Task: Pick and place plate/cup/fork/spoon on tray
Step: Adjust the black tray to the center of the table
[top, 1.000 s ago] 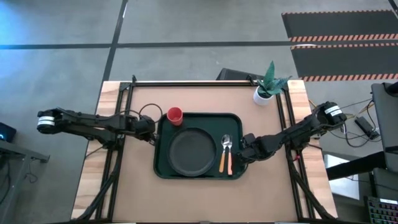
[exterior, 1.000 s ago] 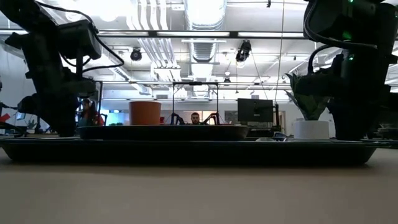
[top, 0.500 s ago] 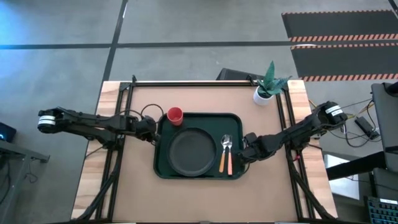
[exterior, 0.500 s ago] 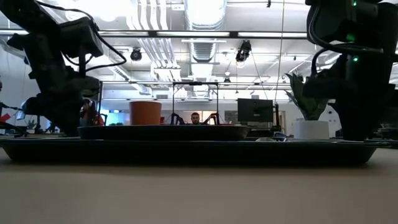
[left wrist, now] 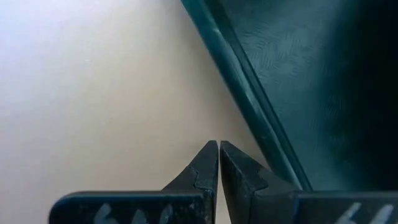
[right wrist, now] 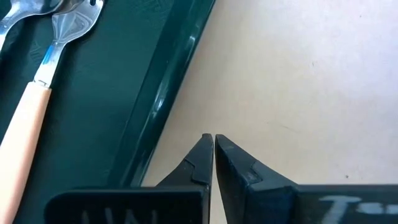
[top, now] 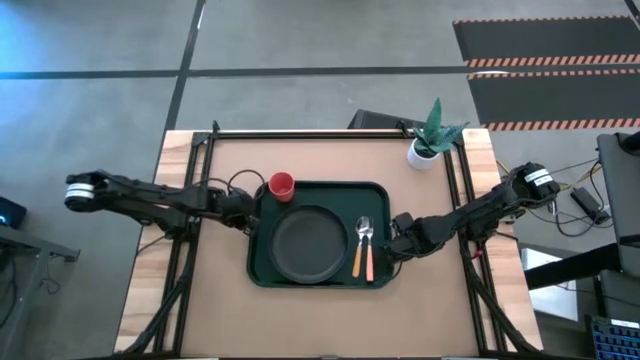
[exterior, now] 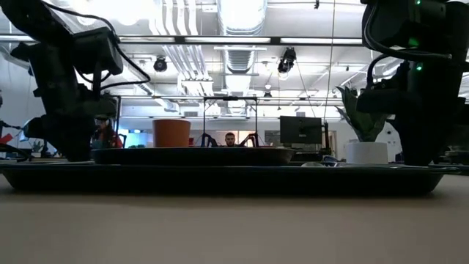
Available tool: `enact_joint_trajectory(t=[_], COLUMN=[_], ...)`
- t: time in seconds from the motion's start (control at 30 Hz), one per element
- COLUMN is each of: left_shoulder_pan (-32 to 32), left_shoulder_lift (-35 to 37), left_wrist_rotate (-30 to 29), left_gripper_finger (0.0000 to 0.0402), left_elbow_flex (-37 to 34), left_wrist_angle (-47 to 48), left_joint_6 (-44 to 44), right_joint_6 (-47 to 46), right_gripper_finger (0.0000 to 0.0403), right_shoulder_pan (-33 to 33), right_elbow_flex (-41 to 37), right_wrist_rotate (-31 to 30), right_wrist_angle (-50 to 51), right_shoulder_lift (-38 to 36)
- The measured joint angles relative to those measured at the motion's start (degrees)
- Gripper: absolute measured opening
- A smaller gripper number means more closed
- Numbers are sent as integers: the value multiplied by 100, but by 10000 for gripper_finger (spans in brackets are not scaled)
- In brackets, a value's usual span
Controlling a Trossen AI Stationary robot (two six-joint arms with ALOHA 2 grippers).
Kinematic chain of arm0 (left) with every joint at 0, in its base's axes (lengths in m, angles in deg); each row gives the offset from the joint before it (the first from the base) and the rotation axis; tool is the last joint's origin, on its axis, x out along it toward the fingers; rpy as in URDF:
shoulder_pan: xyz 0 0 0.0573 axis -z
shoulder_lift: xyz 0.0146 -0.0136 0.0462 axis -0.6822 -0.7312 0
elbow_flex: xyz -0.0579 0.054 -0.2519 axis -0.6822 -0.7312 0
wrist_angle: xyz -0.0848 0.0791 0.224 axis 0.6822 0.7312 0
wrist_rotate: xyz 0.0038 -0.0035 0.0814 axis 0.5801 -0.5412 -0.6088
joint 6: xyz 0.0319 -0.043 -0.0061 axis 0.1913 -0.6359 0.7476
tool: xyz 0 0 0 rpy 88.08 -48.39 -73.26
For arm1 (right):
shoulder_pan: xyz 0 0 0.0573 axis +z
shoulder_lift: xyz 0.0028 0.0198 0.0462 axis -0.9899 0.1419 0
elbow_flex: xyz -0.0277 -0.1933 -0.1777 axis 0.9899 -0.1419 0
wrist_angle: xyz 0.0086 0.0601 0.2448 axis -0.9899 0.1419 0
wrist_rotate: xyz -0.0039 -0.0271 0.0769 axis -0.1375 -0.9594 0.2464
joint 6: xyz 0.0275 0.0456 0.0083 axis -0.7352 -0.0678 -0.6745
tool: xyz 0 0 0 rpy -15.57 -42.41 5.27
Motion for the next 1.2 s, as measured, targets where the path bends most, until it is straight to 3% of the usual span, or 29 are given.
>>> enact_joint_trajectory(t=[0.6,1.03,1.2], left_shoulder_pan=[335,500,651], left_shoulder_lift=[-347,-341,1], left_wrist_rotate=[301,256,148], left_gripper_finger=[0,0,0], left_elbow_flex=[-2,-2,183], left_wrist_angle=[-622,-607,-137], left_joint_6=[-327,-421,-219], right_joint_6=[74,131,213], right_gripper_finger=[8,8,8], right_shoulder_pan=[-39,-39,-11], right_elbow_flex=[-2,-4,136], right_wrist_rotate=[-186,-283,-317], right_wrist_angle=[8,58,219], right_shoulder_lift=[0,-20,-332])
